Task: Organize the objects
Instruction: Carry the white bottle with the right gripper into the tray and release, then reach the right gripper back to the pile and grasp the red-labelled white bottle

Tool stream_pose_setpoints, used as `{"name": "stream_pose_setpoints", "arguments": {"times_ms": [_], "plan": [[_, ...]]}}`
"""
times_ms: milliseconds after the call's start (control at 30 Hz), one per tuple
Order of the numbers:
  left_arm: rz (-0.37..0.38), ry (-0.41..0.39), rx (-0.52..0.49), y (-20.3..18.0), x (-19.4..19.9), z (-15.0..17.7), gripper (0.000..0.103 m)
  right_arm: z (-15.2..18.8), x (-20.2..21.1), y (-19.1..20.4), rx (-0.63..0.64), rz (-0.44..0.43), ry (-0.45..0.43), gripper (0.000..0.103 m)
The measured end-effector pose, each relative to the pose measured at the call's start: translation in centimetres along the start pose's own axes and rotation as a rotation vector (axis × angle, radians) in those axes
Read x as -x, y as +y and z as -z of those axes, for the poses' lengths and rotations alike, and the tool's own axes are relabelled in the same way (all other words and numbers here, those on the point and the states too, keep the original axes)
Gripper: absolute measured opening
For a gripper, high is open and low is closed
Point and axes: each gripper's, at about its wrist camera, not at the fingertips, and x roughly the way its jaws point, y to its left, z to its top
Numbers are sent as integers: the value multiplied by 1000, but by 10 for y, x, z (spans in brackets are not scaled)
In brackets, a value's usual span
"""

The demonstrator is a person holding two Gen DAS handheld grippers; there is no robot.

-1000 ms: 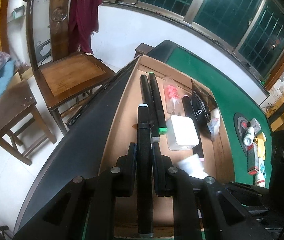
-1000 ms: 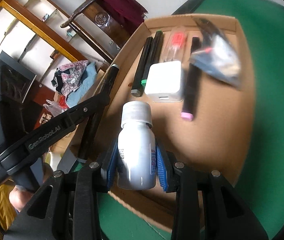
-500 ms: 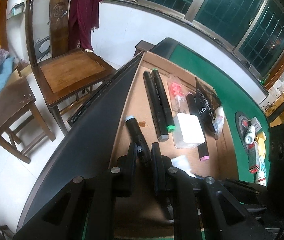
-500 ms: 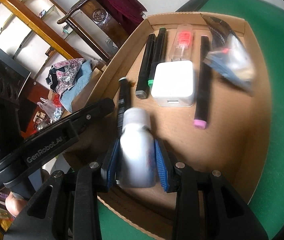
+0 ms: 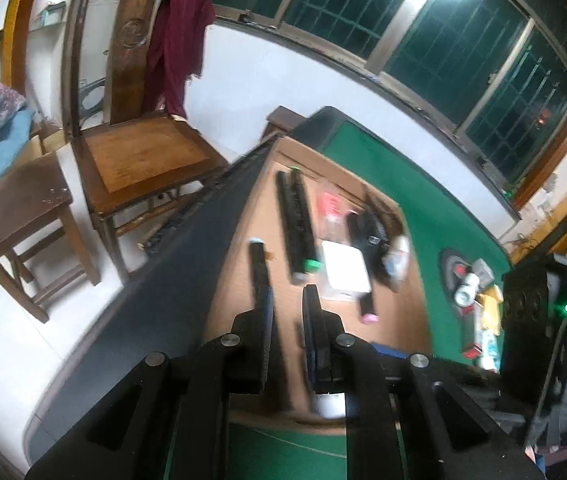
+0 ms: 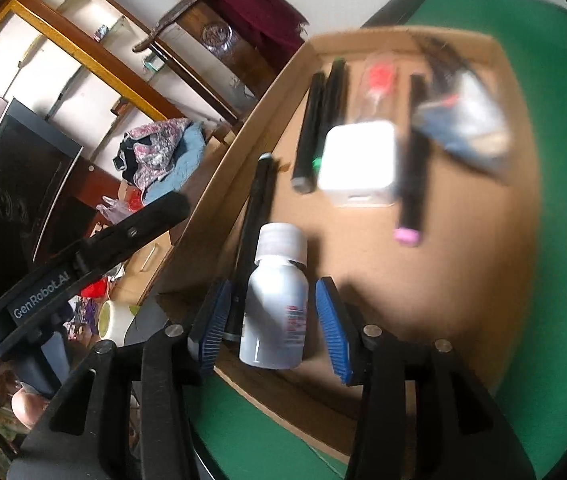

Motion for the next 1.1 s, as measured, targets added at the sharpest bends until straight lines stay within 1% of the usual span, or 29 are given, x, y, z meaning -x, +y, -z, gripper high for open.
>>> {"name": "stream_pose_setpoints", "arguments": {"times_ms": [33,100,167,233,467,633,733,867,1033,1100], "plan": [[5,0,-11,-4,0,2,12,1,6,-4,-8,7,-13,44],[11,13,-38,-17,-2,7,12,5,21,-13,-14,-12,-34,44],[21,26,-62,-30,-3,13,12,6,30,-18,-23,6,-47,44],[31,33,-100,-46,-2,21,12,9,40,-21,-19,-3,-62,44],[53,73,-169,-83,-3,37,12,21,80,-35,13,64,-118,44],[72,120,-209,-106,-11,46,12,27,117,-53,-17,99,-184,44],[98,154,-233,-123,-19,53,12,39,153,-75,-43,108,-240,44],[127,204,-269,-151,-32,65,12,52,191,-105,-85,164,-308,44],[149,273,-331,-192,-52,84,12,73,215,-144,-172,193,-323,44],[146,291,-362,-206,-57,90,12,80,222,-156,-208,186,-326,44]]}}
